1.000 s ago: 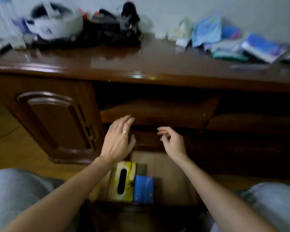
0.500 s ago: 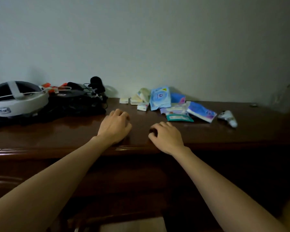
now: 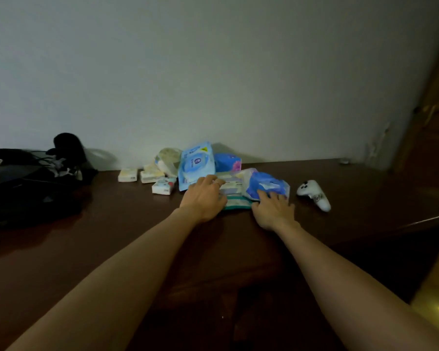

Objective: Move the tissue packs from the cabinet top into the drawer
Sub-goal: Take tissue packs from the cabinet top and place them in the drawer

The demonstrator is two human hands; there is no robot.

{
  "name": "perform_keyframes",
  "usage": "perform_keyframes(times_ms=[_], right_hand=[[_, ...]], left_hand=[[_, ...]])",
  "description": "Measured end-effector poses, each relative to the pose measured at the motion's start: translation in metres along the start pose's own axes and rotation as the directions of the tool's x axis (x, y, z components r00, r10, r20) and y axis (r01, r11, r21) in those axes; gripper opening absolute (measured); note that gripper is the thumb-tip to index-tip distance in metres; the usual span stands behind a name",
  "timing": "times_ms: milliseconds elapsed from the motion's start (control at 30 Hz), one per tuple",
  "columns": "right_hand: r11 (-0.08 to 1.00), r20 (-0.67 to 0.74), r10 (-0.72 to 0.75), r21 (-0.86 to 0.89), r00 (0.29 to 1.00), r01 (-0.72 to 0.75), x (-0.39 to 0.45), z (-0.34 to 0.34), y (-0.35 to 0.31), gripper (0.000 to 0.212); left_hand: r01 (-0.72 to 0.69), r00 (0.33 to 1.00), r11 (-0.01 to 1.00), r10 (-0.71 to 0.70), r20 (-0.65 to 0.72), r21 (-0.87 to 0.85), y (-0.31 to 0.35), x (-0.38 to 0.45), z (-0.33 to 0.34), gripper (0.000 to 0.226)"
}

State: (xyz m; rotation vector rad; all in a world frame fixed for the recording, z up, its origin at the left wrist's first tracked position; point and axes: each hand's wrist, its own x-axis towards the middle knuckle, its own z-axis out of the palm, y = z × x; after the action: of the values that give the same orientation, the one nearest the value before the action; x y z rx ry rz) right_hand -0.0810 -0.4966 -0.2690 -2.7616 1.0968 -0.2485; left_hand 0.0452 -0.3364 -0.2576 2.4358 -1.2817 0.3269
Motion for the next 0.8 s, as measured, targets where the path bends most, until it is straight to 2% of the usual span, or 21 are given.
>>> perform_keyframes(times_ms=[100, 233, 333, 433, 533, 633, 733, 800], right_hand=[[1.0, -0.052, -0.015, -0.007, 0.999, 0.014, 0.01, 0.008, 0.005, 0.058], [0.999, -0.186, -0.021, -0.029, 0.982, 0.016, 0.013, 0.012, 0.005, 0.045], [0.999, -0.216, -0.038, -0.025, 0.976, 0.034, 0.006, 0.009, 0.002, 0.04], [0.993, -0.254, -0.111, -0.056, 0.961, 0.1, -0.014, 0.006, -0.001, 0.033], [0.987, -0.313, -0.159, -0.057, 0.936, 0.149, -0.042, 0.006, 0.0, 0.022], [0.984, -0.354, -0.119, 0.082, 0.928, 0.157, -0.078, 0.001, -0.005, 0.022], [0.936, -0.363, -0.058, 0.304, 0.93, 0.177, -0.124, 0.004, -0.025, 0.022], [0.856, -0.489, -0.048, 0.429, 0.871, 0.288, -0.167, 0.02, -0.044, 0.009]], left_hand=[[0.034, 0.981, 0.999, -0.041, 0.192, 0.039, 0.0, 0.027, 0.032, 0.083], [-0.036, 0.978, 0.982, -0.003, 0.208, 0.183, 0.002, 0.037, 0.04, 0.106], [-0.007, 0.976, 0.982, -0.034, 0.215, 0.187, 0.007, 0.026, 0.028, 0.106], [-0.008, 0.972, 0.989, -0.028, 0.234, 0.149, 0.013, -0.002, 0.016, 0.091], [0.009, 0.987, 0.991, -0.031, 0.158, 0.137, 0.013, -0.041, 0.0, 0.072], [0.11, 0.992, 0.99, -0.115, 0.058, 0.093, 0.002, -0.092, -0.023, 0.063], [0.27, 0.95, 0.951, -0.289, -0.122, -0.152, -0.005, -0.151, -0.047, 0.057], [0.287, 0.872, 0.901, -0.386, -0.302, -0.324, -0.003, -0.195, -0.057, 0.058]])
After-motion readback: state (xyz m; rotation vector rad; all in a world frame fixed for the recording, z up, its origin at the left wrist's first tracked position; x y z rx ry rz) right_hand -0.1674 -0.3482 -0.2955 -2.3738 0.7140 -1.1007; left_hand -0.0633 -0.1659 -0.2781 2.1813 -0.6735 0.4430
